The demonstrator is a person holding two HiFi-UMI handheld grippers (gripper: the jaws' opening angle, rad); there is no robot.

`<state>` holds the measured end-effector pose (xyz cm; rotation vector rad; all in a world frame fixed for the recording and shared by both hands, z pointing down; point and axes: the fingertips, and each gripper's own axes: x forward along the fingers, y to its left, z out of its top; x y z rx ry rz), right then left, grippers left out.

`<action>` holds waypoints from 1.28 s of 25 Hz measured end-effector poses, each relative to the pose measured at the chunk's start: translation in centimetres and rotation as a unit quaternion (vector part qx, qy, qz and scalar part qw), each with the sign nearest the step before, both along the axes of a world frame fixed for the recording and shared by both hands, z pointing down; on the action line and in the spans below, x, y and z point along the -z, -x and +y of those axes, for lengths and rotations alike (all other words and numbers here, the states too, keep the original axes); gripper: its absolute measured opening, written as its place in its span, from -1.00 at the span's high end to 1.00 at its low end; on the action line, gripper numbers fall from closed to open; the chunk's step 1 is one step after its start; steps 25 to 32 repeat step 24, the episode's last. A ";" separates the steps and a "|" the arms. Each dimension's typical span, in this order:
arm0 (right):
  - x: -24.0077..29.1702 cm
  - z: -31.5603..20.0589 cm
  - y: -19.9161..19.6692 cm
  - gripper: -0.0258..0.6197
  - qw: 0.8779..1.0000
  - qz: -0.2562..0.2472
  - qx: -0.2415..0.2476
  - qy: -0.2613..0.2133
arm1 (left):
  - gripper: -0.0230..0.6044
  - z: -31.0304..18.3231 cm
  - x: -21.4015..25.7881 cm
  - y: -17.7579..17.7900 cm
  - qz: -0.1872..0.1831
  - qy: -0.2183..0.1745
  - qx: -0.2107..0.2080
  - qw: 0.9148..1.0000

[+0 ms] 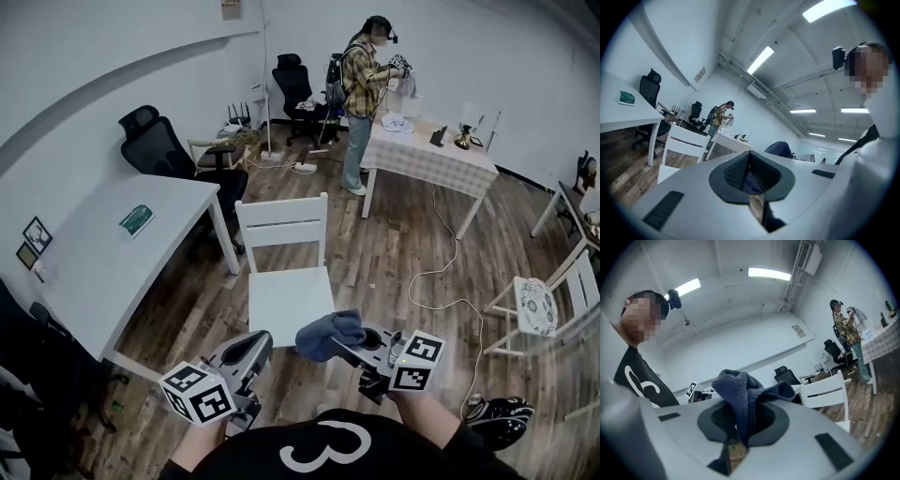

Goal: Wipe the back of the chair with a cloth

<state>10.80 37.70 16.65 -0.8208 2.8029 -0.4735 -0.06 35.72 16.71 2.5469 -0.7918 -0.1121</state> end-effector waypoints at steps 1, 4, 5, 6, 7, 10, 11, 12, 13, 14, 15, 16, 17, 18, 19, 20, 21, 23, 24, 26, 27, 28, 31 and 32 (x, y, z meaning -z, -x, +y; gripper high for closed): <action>-0.1 0.3 0.1 0.77 1.000 0.000 0.002 0.001 | 0.88 0.3 0.0 -0.1 -0.001 -0.001 -0.002 1.000; -0.3 0.5 0.2 0.77 1.000 -0.007 0.005 0.011 | 0.88 0.6 -0.3 0.0 0.000 0.004 -0.002 1.000; -0.3 0.4 0.3 0.77 1.000 -0.009 0.005 0.013 | 0.88 0.6 -0.3 0.1 -0.001 0.005 -0.003 1.000; -0.2 0.2 0.3 0.77 1.000 -0.009 0.005 0.013 | 0.88 0.5 -0.3 0.1 -0.002 0.005 -0.004 1.000; -0.1 0.1 0.3 0.77 1.000 -0.008 0.004 0.012 | 0.88 0.5 -0.3 0.2 -0.002 0.005 -0.003 1.000; 0.1 0.1 0.3 0.77 1.000 -0.008 0.001 0.012 | 0.88 0.3 -0.3 0.4 0.002 0.010 0.005 1.000; 0.0 0.1 0.3 0.77 1.000 -0.009 0.000 0.014 | 0.88 0.2 -0.3 0.4 0.003 0.010 0.006 1.000; -0.1 0.2 0.2 0.77 1.000 -0.009 -0.001 0.015 | 0.88 0.3 -0.2 0.3 0.004 0.009 0.005 1.000; -0.2 0.2 0.2 0.77 1.000 -0.009 -0.003 0.017 | 0.88 0.3 -0.2 0.2 0.004 0.008 0.003 1.000; -0.3 0.2 0.1 0.77 1.000 -0.009 -0.005 0.018 | 0.88 0.4 -0.2 0.2 0.003 0.007 0.002 1.000; -0.5 0.2 0.1 0.77 1.000 -0.010 -0.008 0.019 | 0.88 0.5 -0.2 0.2 0.004 0.006 0.001 1.000; -0.7 0.2 0.0 0.77 1.000 -0.012 -0.012 0.020 | 0.88 0.6 -0.4 0.3 0.004 0.006 0.001 1.000; -0.8 0.2 -0.1 0.77 1.000 -0.015 -0.015 0.023 | 0.88 0.7 -0.5 0.3 0.005 0.006 0.000 1.000; -0.9 0.2 -0.2 0.77 0.999 -0.018 -0.018 0.025 | 0.88 0.8 -0.7 0.3 0.004 0.007 0.000 1.000; -1.0 0.1 -0.3 0.77 0.999 -0.020 -0.020 0.026 | 0.88 0.8 -0.8 0.3 0.004 0.008 0.001 1.000; -1.0 0.1 -0.4 0.77 0.999 -0.022 -0.021 0.027 | 0.88 0.8 -0.8 0.3 0.003 0.009 0.001 1.000; -1.0 0.1 -0.4 0.77 0.999 -0.023 -0.022 0.027 | 0.88 0.9 -0.8 0.3 0.002 0.010 0.002 1.000; -0.9 0.2 -0.3 0.77 0.999 -0.025 -0.022 0.025 | 0.88 1.0 -0.8 0.4 0.002 0.011 0.002 1.000; -0.8 0.3 -0.3 0.77 0.999 -0.026 -0.022 0.025 | 0.88 1.0 -0.9 0.4 0.002 0.011 0.002 1.000; -0.8 0.3 -0.3 0.77 0.999 -0.026 -0.022 0.025 | 0.88 1.0 -0.9 0.4 0.002 0.011 0.002 1.000; -0.8 0.3 -0.3 0.77 0.999 -0.026 -0.022 0.025 | 0.88 1.0 -0.9 0.4 0.002 0.011 0.002 1.000; -0.8 0.3 -0.3 0.77 0.999 -0.026 -0.022 0.025 | 0.88 1.0 -0.9 0.4 0.002 0.011 0.002 1.000; -0.8 0.3 -0.3 0.77 0.999 -0.026 -0.022 0.025 | 0.88 1.0 -0.9 0.4 0.002 0.011 0.002 1.000; -0.8 0.3 -0.3 0.77 0.999 -0.026 -0.022 0.025 | 0.88 1.0 -0.9 0.4 0.002 0.011 0.002 1.000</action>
